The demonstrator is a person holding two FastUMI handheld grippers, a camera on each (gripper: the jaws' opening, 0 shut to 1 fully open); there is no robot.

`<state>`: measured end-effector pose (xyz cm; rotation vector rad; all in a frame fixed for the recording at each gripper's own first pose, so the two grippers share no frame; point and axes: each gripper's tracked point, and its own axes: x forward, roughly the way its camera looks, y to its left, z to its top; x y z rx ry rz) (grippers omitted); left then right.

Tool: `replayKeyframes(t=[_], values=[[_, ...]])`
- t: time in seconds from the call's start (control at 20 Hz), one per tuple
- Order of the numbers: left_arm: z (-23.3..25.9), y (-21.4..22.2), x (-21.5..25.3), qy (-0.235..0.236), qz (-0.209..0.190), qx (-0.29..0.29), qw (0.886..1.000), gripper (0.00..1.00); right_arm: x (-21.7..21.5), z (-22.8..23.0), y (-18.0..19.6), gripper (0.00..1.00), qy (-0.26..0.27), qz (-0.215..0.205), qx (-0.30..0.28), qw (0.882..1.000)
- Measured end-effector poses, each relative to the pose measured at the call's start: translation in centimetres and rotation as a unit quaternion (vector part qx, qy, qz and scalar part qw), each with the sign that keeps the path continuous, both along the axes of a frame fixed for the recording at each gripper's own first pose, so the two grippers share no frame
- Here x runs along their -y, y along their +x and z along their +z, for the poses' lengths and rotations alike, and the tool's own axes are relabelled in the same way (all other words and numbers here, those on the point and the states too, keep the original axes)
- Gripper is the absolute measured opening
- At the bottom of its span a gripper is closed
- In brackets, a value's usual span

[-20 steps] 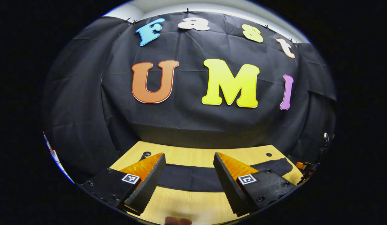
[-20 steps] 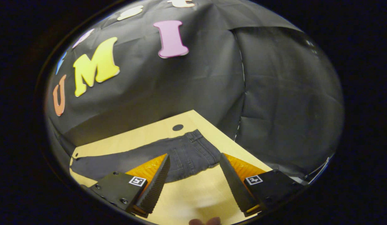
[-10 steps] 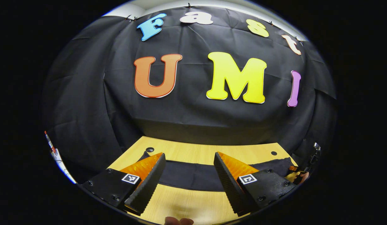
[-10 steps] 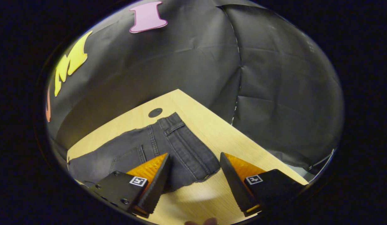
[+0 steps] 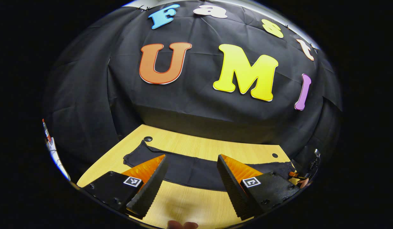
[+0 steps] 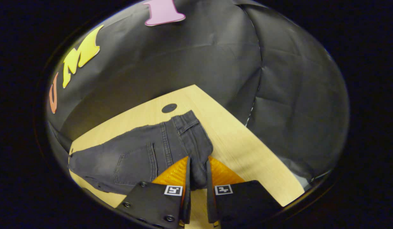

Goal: Grasp the waist and the cuffs of the jeans and fold them to make the two legs overlap; first hold the waist and fold one-third of the jeans toward the cuffs, then hold the cuffs and fold the remaining one-third in the same direction to finish folding.

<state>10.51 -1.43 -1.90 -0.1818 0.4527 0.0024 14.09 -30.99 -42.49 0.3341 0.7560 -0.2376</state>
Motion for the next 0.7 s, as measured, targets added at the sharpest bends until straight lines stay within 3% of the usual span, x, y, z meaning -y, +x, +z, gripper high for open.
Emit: replayKeyframes(t=[0.05,0.15,0.45,0.7], values=[[0.0,0.0,-0.3,0.000,0.002,-0.001,1.000,0.99,0.1,-0.1,0.2,0.12,0.000,0.000,-0.012,1.000],[0.0,-0.2,-1.1,0.001,0.008,0.000,1.000,0.99,0.1,0.9,0.7,0.01,0.007,-0.009,-0.014,1.000],[0.1,-0.7,-3.5,-0.009,0.025,0.013,1.000,0.99,-0.8,7.0,0.4,0.01,-0.003,-0.014,0.010,1.000],[-1.3,-1.8,-5.8,-0.042,0.048,0.006,0.998,0.99,-5.2,15.1,1.4,0.01,-0.040,0.013,0.061,0.997]])
